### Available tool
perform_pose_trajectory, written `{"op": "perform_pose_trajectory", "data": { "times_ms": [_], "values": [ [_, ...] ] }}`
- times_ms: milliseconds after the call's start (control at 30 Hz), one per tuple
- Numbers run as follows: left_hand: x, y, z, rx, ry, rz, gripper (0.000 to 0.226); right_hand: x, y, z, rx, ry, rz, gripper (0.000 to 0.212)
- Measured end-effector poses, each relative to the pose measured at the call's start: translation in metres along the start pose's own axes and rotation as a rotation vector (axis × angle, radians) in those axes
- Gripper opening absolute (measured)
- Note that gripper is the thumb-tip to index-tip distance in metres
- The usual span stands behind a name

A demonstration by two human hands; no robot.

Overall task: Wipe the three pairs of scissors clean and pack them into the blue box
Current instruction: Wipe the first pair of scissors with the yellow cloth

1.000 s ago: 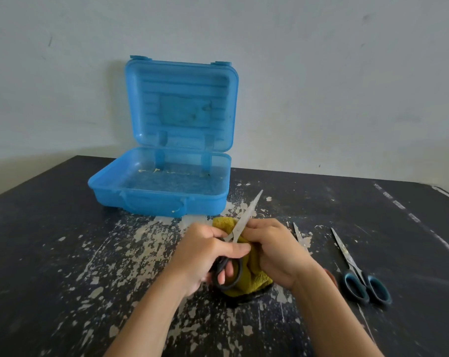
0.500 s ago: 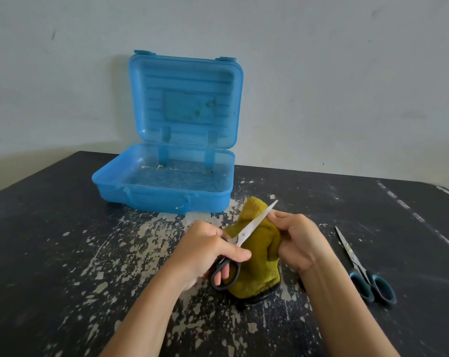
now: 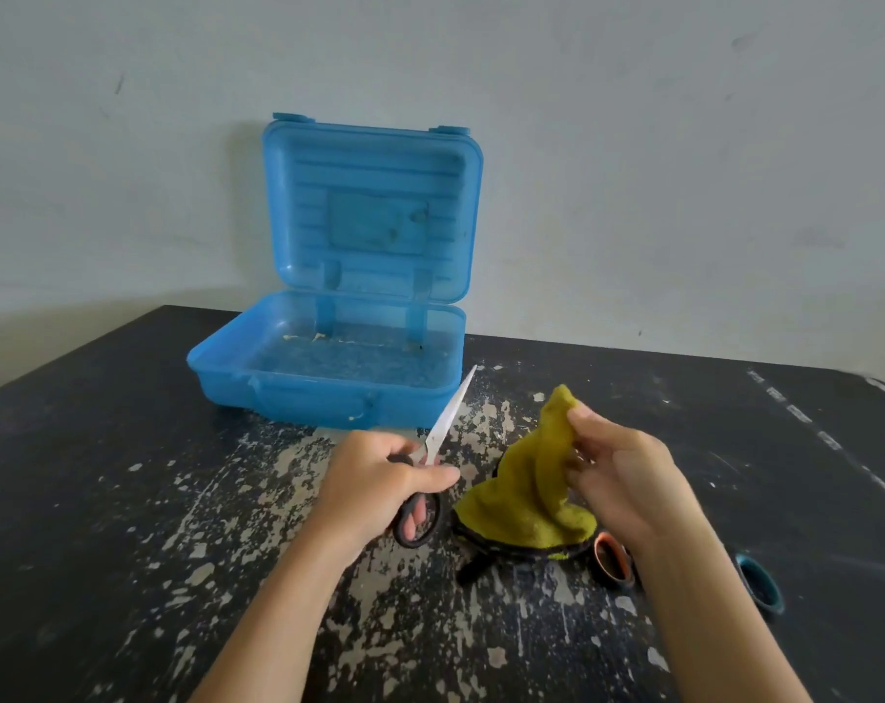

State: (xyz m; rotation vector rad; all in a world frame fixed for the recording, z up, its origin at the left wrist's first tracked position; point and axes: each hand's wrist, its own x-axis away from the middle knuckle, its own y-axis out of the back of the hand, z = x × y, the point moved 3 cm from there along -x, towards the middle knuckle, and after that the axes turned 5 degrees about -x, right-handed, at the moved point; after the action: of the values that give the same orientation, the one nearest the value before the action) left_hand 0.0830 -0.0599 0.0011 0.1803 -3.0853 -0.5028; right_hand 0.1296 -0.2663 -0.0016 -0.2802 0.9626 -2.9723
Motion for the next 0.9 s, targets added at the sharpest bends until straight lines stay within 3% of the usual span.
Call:
{"op": "perform_pose_trajectory", "data": {
  "times_ms": [133,233,433,533,800,900],
  "values": [
    [0.003,-0.007,-0.005,-0.019,-0.085,0.002,0.034,0.01,-0.013,-0.005,0.287,0.047,0.046,0.011],
    [0.004,-0.01,-0.005,-0.056,-0.089,0.007,0.029,0.012,-0.021,-0.007,0.394,0.119,0.031,0.009],
    [0.005,-0.017,-0.005,-0.071,-0.073,0.019,0.053,0.018,-0.036,-0.021,0.164,-0.031,0.162,0.025],
    [0.003,-0.013,-0.005,-0.029,-0.082,-0.02,0.028,0.02,-0.04,-0.024,0.03,-0.118,0.259,0.03],
    [0.005,-0.017,-0.006,-0.137,-0.107,0.051,0.021,0.024,-0.043,-0.036,0.101,-0.116,0.33,0.035],
    [0.01,-0.019,-0.012,-0.26,-0.148,0.08,0.033,0.027,-0.045,-0.041,0.171,-0.118,0.329,0.028]
  ]
}}
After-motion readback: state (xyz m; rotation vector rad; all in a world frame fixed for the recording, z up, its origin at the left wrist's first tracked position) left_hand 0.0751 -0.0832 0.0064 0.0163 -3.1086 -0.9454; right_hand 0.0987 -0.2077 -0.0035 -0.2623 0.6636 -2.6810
